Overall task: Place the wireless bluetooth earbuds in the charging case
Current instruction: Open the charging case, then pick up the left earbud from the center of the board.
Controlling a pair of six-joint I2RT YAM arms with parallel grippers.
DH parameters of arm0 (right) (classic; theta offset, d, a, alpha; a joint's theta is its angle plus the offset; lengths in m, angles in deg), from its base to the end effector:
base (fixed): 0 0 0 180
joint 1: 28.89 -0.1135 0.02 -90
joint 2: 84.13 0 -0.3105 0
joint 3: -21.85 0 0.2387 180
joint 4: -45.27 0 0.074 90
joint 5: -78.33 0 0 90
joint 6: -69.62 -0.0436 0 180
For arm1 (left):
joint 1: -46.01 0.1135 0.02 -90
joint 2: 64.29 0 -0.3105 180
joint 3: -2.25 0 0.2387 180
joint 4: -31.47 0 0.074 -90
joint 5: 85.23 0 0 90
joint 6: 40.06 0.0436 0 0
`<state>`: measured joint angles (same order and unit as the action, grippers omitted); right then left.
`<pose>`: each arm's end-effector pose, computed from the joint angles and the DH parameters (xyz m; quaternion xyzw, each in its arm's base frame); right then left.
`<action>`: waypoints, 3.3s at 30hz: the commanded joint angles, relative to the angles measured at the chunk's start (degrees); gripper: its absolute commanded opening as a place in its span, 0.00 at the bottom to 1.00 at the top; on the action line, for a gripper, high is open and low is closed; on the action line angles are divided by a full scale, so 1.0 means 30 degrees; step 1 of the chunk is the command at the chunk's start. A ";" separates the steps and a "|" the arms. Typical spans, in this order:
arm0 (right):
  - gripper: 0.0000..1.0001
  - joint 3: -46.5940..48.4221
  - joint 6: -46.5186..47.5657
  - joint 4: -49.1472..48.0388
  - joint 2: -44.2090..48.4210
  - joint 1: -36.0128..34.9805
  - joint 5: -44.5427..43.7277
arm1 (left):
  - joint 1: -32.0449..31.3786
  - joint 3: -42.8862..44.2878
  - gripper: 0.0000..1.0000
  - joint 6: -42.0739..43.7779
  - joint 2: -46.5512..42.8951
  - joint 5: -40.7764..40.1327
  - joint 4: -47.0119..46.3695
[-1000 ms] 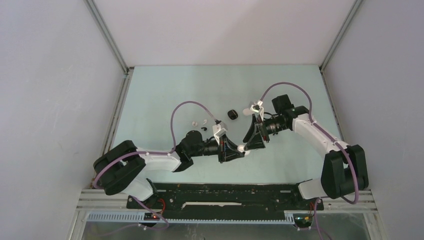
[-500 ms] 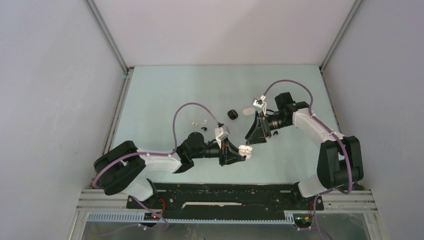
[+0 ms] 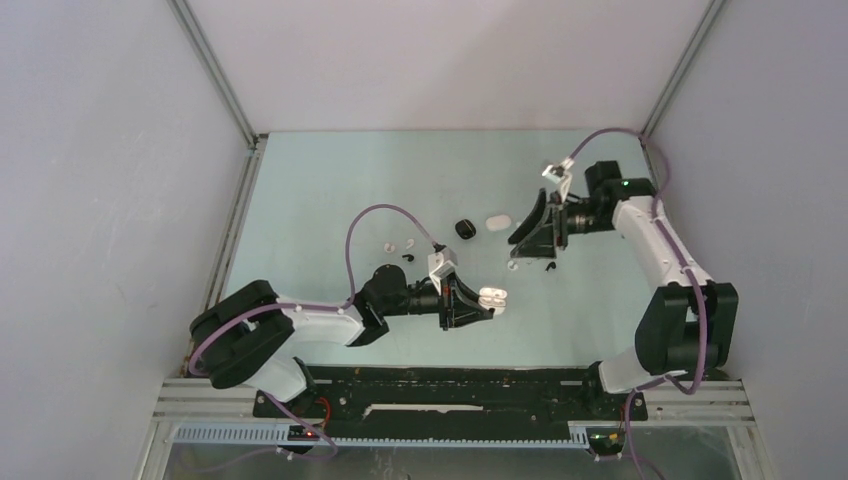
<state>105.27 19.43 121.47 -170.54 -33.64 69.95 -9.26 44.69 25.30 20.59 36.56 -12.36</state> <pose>0.2496 0.0640 0.3320 -0.3426 0.6739 0.5990 0.2640 0.1403 -0.2428 0.2644 0.3665 0.5961 -0.5886 0.4047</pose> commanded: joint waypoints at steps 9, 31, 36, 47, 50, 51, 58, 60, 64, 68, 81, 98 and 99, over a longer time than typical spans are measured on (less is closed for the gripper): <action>0.49 0.0679 0.2851 0.1349 -0.0605 0.4043 -0.3624 | -0.0094 -0.0403 0.00 0.1491 -0.4013 -0.3265 0.3456; 0.28 0.2137 -0.5226 -1.4272 -0.5831 -0.0122 -1.8712 | -0.0094 -0.4413 0.00 0.0019 -0.7975 -0.6144 0.1227; 0.28 0.4826 -0.4424 -1.3195 -0.8732 -0.0121 -1.9945 | -0.0094 -0.4321 0.00 0.0342 -0.8879 -0.6056 0.2124; 0.30 0.6607 -0.1678 -1.0957 -1.0822 -0.1539 -2.3003 | -0.0094 -0.4623 0.00 0.0367 -0.9390 -0.6291 0.2356; 0.30 0.6598 -0.1366 -1.0597 -1.0929 -0.1826 -2.4053 | -0.0109 -0.4785 0.00 0.0152 -0.9425 -0.6194 0.2048; 0.30 0.6606 -0.1313 -1.0564 -1.0949 -0.1856 -2.4269 | -0.0096 -0.4902 0.00 0.0106 -0.9426 -0.6179 0.1811; 0.32 0.6651 -0.0494 -0.9177 -1.1223 -0.2285 -2.4666 | -0.0094 -0.4985 0.00 0.0107 -0.9698 -0.6054 0.1939; 0.33 0.6640 -0.0389 -0.8658 -1.1373 -0.2401 -2.4512 | -0.0094 -0.5041 0.00 0.0128 -0.9840 -0.6098 0.2013; 0.34 0.6574 -0.0278 -0.8021 -1.1596 -0.2603 -2.4015 | -0.0094 -0.5197 0.00 0.0184 -0.9981 -0.6146 0.2112; 0.35 0.6511 -0.0379 -0.8001 -1.1512 -0.2772 -2.3839 | -0.0094 -0.5288 0.00 0.0158 -1.0085 -0.6244 0.2149; 0.38 0.6987 0.0277 -0.8544 -1.1877 -0.2787 -2.3175 | -0.0094 -0.5157 0.00 0.0303 -0.9732 -0.6203 0.2390; 0.33 1.0045 0.0974 -0.5705 -1.3588 -0.2396 -2.1496 | -0.0101 -0.5113 0.00 0.0099 -0.9096 -0.6086 0.1900; 0.33 1.0003 0.0880 -0.5696 -1.3574 -0.2348 -2.1495 | -0.0095 -0.5127 0.00 0.0125 -0.9089 -0.6085 0.1887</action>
<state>133.66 22.09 102.52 -210.48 -41.14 4.41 -9.26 28.75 25.47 -6.51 18.47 -3.97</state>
